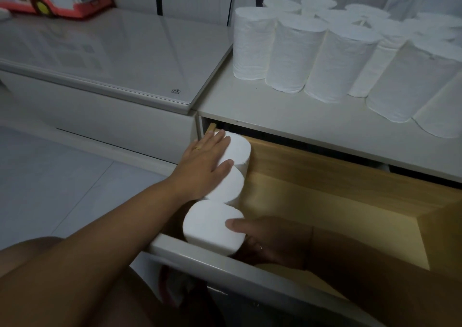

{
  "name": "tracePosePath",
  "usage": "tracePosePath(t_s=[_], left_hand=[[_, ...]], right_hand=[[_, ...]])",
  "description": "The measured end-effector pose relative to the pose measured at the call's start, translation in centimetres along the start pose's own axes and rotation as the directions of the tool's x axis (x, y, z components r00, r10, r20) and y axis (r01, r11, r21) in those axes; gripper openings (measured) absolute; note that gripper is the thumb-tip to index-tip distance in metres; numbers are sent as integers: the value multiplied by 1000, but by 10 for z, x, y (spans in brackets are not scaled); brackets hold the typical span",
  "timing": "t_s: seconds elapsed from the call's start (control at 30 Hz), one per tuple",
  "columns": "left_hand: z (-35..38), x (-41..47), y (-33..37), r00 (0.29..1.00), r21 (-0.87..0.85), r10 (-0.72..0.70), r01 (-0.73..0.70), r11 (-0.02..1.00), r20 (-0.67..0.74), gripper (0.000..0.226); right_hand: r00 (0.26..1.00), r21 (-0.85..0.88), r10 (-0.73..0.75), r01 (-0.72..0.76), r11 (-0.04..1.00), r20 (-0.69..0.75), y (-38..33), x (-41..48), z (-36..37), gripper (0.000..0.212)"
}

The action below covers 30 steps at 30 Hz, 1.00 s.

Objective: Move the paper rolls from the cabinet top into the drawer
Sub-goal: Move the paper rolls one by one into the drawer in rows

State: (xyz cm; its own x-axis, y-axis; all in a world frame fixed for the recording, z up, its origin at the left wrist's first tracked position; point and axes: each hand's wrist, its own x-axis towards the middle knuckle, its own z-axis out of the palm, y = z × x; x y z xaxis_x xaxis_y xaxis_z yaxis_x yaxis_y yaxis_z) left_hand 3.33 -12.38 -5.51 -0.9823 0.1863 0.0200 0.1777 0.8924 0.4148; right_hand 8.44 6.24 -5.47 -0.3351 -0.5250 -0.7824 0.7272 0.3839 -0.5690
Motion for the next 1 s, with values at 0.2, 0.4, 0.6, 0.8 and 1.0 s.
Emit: tracePosePath(t_s=[0.2, 0.4, 0.6, 0.8, 1.0], left_hand=[[1, 1, -2, 1000, -12, 2, -2, 1000, -4, 58], [0, 1, -1, 1000, -7, 4, -4, 1000, -13, 58], [-1, 1, 0, 1000, -22, 0, 0, 1000, -24, 57], [0, 4, 2, 998, -18, 17, -18, 1000, -63, 57], [4, 7, -1, 996, -26, 30, -33, 999, -78, 57]], right_hand=[[998, 7, -48, 48, 999, 50, -6, 7, 8, 52], [994, -32, -80, 82, 996, 71, -12, 11, 15, 40], [971, -621, -232, 145, 770, -62, -52, -30, -5, 34], [416, -685, -801, 427, 591, -431, -130, -58, -68, 30], [-43, -962, -962, 65, 266, -269, -203, -47, -116, 62]])
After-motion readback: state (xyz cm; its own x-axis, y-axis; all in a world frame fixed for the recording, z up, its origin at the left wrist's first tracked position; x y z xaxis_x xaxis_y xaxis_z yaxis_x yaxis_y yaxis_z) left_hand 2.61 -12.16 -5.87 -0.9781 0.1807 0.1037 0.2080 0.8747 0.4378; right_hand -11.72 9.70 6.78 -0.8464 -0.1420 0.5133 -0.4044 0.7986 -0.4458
